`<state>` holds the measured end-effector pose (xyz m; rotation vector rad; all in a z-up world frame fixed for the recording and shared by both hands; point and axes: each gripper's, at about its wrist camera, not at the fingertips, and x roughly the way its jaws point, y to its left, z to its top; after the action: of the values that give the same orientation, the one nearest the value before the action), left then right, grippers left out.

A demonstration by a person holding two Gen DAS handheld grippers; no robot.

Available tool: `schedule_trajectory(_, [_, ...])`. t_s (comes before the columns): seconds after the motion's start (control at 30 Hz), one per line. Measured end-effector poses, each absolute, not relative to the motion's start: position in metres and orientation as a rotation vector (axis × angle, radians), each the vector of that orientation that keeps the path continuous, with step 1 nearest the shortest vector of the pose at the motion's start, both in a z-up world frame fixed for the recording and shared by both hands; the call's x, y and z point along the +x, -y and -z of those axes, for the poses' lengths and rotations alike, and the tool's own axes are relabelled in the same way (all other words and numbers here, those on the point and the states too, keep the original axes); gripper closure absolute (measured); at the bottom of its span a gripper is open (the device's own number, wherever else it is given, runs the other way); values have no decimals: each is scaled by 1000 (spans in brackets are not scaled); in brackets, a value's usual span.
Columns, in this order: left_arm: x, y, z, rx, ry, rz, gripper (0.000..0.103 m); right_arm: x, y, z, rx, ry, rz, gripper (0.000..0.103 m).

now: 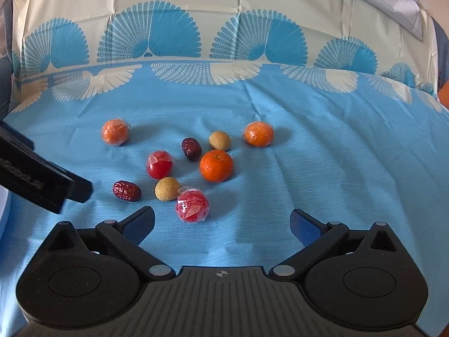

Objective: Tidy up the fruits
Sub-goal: 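Grasp the red date with the left tool while the right tool grasps the wrapped red plum, then carry the date and plum over the plate and open both tools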

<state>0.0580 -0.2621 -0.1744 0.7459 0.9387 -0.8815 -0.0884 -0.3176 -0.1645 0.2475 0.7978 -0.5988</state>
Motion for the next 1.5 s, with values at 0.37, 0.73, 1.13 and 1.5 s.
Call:
schedule_trajectory(0.37, [65, 284, 199, 712, -990, 1062, 68, -75, 325, 181, 221, -794, 668, 71])
schedule_trajectory(0.73, [35, 184, 90, 511, -954, 939, 68, -143, 322, 100, 353, -671, 766, 71])
schedule_trajectory(1.13, [-39, -24, -8, 342, -967, 634, 68, -200, 192, -13, 325, -624, 431, 71])
schedule_trajectory(1.5, [-77, -141, -13, 204, -1004, 489, 68, -204, 80, -45, 287, -699, 190, 71])
